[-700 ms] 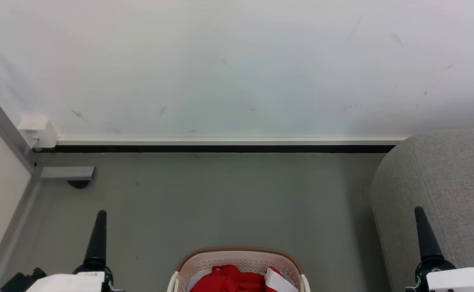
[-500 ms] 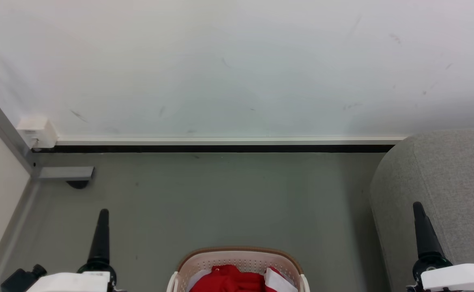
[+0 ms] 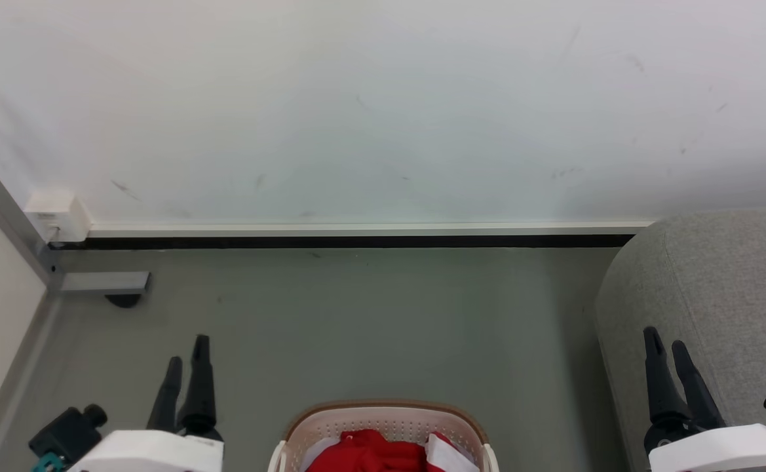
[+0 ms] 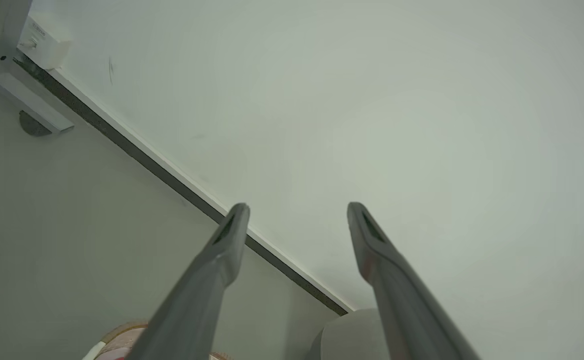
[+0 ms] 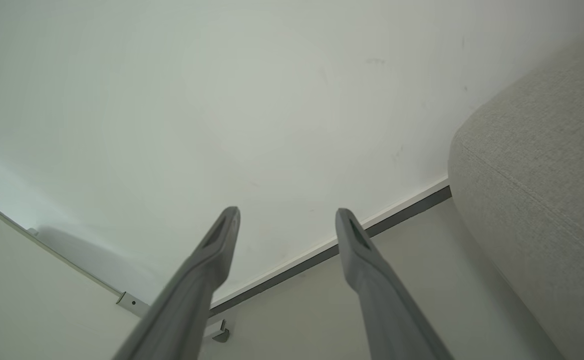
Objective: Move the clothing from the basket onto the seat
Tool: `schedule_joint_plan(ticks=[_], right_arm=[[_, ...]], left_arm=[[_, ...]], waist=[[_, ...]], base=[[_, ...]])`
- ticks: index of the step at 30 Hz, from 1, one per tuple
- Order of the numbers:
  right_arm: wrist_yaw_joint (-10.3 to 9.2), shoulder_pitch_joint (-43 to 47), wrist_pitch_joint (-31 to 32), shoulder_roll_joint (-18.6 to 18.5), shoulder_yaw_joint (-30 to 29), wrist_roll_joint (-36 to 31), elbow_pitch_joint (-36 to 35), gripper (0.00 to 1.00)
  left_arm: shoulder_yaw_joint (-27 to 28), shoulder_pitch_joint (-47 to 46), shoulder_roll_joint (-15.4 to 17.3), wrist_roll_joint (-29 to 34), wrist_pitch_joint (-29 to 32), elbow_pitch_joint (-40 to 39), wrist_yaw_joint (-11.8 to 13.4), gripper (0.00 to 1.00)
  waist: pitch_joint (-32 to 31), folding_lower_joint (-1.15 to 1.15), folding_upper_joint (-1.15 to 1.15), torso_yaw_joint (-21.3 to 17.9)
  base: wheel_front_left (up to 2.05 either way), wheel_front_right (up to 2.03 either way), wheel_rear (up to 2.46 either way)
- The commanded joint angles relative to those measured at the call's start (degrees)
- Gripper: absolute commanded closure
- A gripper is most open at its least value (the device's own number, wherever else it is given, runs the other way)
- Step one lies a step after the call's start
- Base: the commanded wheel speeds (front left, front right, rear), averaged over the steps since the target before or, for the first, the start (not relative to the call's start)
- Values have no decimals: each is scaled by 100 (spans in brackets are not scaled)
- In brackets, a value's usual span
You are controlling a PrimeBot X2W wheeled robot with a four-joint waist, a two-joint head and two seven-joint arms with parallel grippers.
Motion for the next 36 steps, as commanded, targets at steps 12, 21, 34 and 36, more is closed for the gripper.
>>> schedule_joint_plan(ticks=[12,21,34,36], right_arm=[[-5,-102,-246,-13,35,-1457,-31,0],[-5,-123,-386,-15,157,-2243,114,0],[-7,-178,-546,-16,268,-2857,180,0],[-7,-176,-581,-14,288,-2947,192,0]], left_arm=[[-373,52,77,1949,-244,-70,511,0],[-501,88,141,2462,-384,-62,702,0],[-602,125,150,3067,-543,-93,810,0],[-614,129,149,3158,-572,-97,825,0]], waist=[[-29,0,0,-23],[-42,0,0,-26],[-36,0,0,-35],[-33,0,0,-34]], base=[[0,0,0],[0,0,0],[0,0,0],[0,0,0]])
